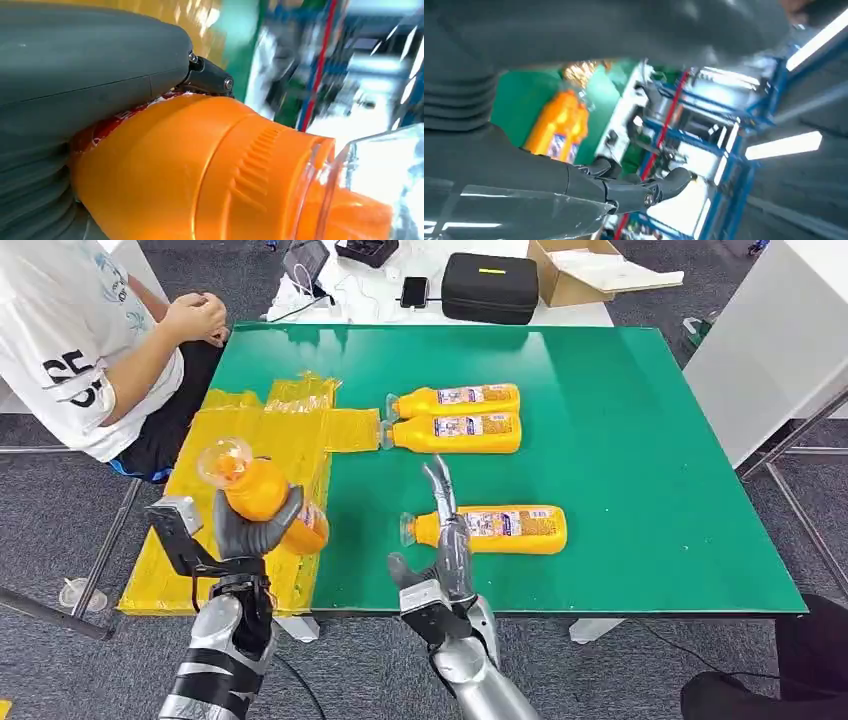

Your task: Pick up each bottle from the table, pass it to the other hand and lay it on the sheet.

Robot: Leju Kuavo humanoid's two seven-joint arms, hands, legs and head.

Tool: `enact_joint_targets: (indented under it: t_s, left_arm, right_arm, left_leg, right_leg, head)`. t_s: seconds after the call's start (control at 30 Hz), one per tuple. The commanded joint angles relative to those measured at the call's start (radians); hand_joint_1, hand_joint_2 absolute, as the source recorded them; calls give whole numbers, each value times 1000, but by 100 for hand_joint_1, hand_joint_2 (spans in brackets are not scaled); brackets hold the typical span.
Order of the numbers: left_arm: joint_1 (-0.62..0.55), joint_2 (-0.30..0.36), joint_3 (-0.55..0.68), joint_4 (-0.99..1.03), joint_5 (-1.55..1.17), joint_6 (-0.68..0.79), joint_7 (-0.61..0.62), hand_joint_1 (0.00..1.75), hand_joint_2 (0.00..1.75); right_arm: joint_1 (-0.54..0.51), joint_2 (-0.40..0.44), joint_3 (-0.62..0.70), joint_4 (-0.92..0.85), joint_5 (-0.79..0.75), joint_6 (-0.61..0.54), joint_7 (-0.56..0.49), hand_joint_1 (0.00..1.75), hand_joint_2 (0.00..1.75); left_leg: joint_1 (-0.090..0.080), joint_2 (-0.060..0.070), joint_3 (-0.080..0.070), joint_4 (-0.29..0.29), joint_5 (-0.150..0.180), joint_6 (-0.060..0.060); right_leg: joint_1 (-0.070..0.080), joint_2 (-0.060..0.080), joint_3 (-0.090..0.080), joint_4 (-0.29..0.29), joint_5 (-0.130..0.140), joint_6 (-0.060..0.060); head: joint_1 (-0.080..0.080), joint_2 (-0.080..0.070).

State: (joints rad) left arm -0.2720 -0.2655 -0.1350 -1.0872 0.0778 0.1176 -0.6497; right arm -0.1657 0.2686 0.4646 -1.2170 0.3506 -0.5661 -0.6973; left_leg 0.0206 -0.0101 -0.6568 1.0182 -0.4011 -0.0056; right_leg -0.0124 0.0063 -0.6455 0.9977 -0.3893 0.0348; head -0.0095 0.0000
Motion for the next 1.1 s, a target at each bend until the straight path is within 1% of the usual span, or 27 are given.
enact_joint_targets:
  t_s: [0.03, 0.07, 0.1, 0.13, 0.17, 0.2, 0.23, 0.27, 0.3, 0.33, 0.37, 0.4, 0.43, 0.47, 0.53, 0.57, 0.6, 0.63, 0.67, 0.7, 0.73, 0.83, 0.87, 0.93, 0.97, 1.0, 1.1]
  left_arm:
    - [-93, 59, 21, 11, -209, 172, -47, 175, 175]
    - [-98, 61, 21, 16, -223, 176, -48, 175, 175]
    - [-113, 73, 4, 27, -297, 224, -48, 175, 175]
    - [-152, 98, -30, 84, -442, 316, -48, 175, 175]
    - [-175, 113, -39, 119, -511, 365, -32, 175, 175]
    - [-243, 141, -82, 236, -700, 431, 5, 175, 175]
    - [-264, 139, -69, 274, -696, 434, -16, 175, 175]
    - [-272, 138, -62, 293, -693, 436, -29, 175, 175]
    - [-272, 138, -62, 293, -693, 436, -29, 175, 175]
    - [-272, 138, -62, 293, -693, 436, -29, 175, 175]
    - [-272, 138, -62, 293, -693, 436, -29, 175, 175]
    - [-269, 136, -62, 294, -693, 439, -32, 175, 175]
    - [-269, 136, -62, 294, -693, 439, -32, 175, 175]
    - [-269, 136, -62, 294, -693, 439, -32, 175, 175]
    - [-317, 172, -138, 396, -889, 485, 60, 175, 175]
    - [-360, 191, -168, 487, -969, 473, 77, 175, 175]
    - [-398, 210, -212, 571, -1061, 470, 115, 175, 175]
    - [-427, 223, -242, 640, -1119, 456, 123, 175, 175]
    - [-451, 239, -295, 692, -1212, 456, 153, 175, 175]
    - [-458, 246, -314, 710, -1250, 460, 168, 175, 175]
    - [-456, 242, -280, 727, -1205, 401, 118, 175, 175]
    - [-453, 248, -271, 757, -1203, 316, 111, 175, 175]
    - [-453, 248, -271, 757, -1203, 316, 111, 175, 175]
    - [-453, 248, -271, 757, -1203, 316, 111, 175, 175]
    - [-453, 248, -271, 757, -1203, 316, 111, 175, 175]
    - [-453, 248, -271, 757, -1203, 316, 111, 175, 175]
    - [-452, 248, -275, 761, -1208, 293, 116, 175, 175]
  right_arm:
    - [9, -49, 4, -87, -12, 0, -1, 0, 0]
    - [5, -49, 6, -84, -15, -2, -1, 0, 0]
    - [-2, -51, 14, -78, -27, 5, -1, 0, 0]
    - [-16, -53, 26, -69, -36, 14, -1, 0, 0]
    - [-22, -52, 33, -72, -42, 16, -1, 0, 0]
    - [-38, -57, 56, -65, -53, 17, -1, 0, 0]
    - [-42, -54, 57, -59, -53, 14, -1, 0, 0]
    - [-44, -53, 57, -57, -53, 14, -1, 0, 0]
    - [-44, -53, 57, -57, -53, 14, -1, 0, 0]
    - [-44, -53, 57, -57, -53, 14, -1, 0, 0]
    - [-44, -53, 57, -57, -53, 14, -1, 0, 0]
    - [-42, -54, 58, -59, -53, 14, -1, 0, 0]
    - [-42, -54, 58, -59, -53, 14, -1, 0, 0]
    - [-42, -54, 58, -59, -53, 14, -1, 0, 0]
    - [-51, -63, 78, -69, -65, 29, -1, 0, 0]
    - [-59, -65, 87, -73, -75, 38, -1, 0, 0]
    - [-64, -66, 92, -72, -80, 49, -1, 0, 0]
    - [-68, -67, 96, -73, -85, 63, -1, 0, 0]
    - [-70, -68, 97, -72, -86, 68, -1, 0, 0]
    - [-71, -69, 99, -70, -86, 74, -1, 0, 0]
    - [-72, -70, 102, -69, -88, 83, -1, 0, 0]
    - [-76, -63, 105, -50, -91, 94, -1, 0, 0]
    - [-76, -63, 105, -50, -91, 94, -1, 0, 0]
    - [-76, -63, 105, -50, -91, 94, -1, 0, 0]
    - [-76, -63, 105, -50, -91, 94, -1, 0, 0]
    - [-76, -63, 105, -50, -91, 94, -1, 0, 0]
    - [-77, -62, 105, -47, -92, 98, -1, 0, 0]
  left_leg:
    - [0, 0, 6, 0, -2, 1]
    - [0, -1, 4, 0, -1, 1]
    - [0, 0, 6, 0, -2, 1]
    - [0, 0, 3, 0, -1, 1]
    - [0, 1, 6, 0, -2, 1]
    - [0, 0, 3, 0, 0, 1]
    - [0, -1, 5, 0, 0, 1]
    - [0, 0, 3, -1, 0, 1]
    - [0, -1, 6, -1, -1, 1]
    - [0, 0, 4, -1, 0, 1]
    - [0, 1, 10, -1, -2, 2]
    - [0, 1, 6, -1, 0, 1]
    - [-1, 2, 9, -1, -1, 1]
    - [0, 2, 5, -1, -1, 1]
    - [0, 1, 5, -1, -1, 1]
    - [0, 0, 8, -1, -2, 1]
    - [0, 0, 5, -1, 0, 0]
    - [0, 0, 8, 0, -1, 1]
    - [0, -1, 6, -1, 0, 0]
    - [0, -1, 8, -1, -1, 1]
    - [0, -1, 5, -1, 0, 0]
    - [0, 4, 5, -1, 0, 0]
    - [0, 3, 4, -1, 0, 0]
    - [0, 5, 10, 0, -3, 1]
    - [0, 3, 4, 0, 0, 0]
    - [0, 4, 9, 0, -2, 1]
    - [0, 1, 4, 0, 0, 0]
  right_leg:
    - [1, -2, 6, 0, -2, -1]
    - [1, -2, 4, 0, -1, -1]
    - [1, -1, 6, 0, -2, -1]
    - [0, -1, 3, 0, -1, -1]
    - [1, -1, 6, 0, -2, -1]
    - [0, -1, 3, 0, -1, -1]
    - [1, -2, 5, 0, -1, -2]
    - [0, -1, 3, 0, 0, -1]
    - [1, -2, 6, -1, -1, -2]
    - [0, -1, 4, 0, -1, -1]
    - [1, -1, 10, -1, -2, -2]
    - [0, 0, 6, -1, -1, -1]
    - [0, 0, 9, -1, -2, -1]
    - [1, 1, 5, -1, -1, -1]
    - [0, 0, 5, -1, -1, -1]
    - [1, -1, 8, -1, -2, -1]
    - [0, -2, 5, 0, -1, -1]
    - [1, -2, 8, 0, -2, -1]
    - [0, -2, 7, 0, -1, -1]
    - [1, -2, 9, 0, -2, -2]
    - [0, -1, 6, -1, 0, -1]
    - [0, 3, 4, -1, 0, -1]
    - [0, 2, 3, 0, 1, -1]
    - [1, 2, 9, 0, -2, -2]
    - [0, 1, 3, 0, 0, -1]
    - [1, 2, 7, 0, -2, -2]
    - [1, 0, 4, 0, -1, -1]
  head:
    - [0, 0]
    - [0, 0]
    - [0, 0]
    - [0, 0]
    - [0, 0]
    - [0, 0]
    - [0, 0]
    - [0, 0]
    - [0, 0]
    - [0, 0]
    - [0, 0]
    - [0, 0]
    - [0, 0]
    - [0, 0]
    - [0, 0]
    - [0, 0]
    - [0, 0]
    - [0, 0]
    - [0, 0]
    - [0, 0]
    - [0, 0]
    - [0, 0]
    - [0, 0]
    - [0, 0]
    - [0, 0]
    - [0, 0]
    - [0, 0]
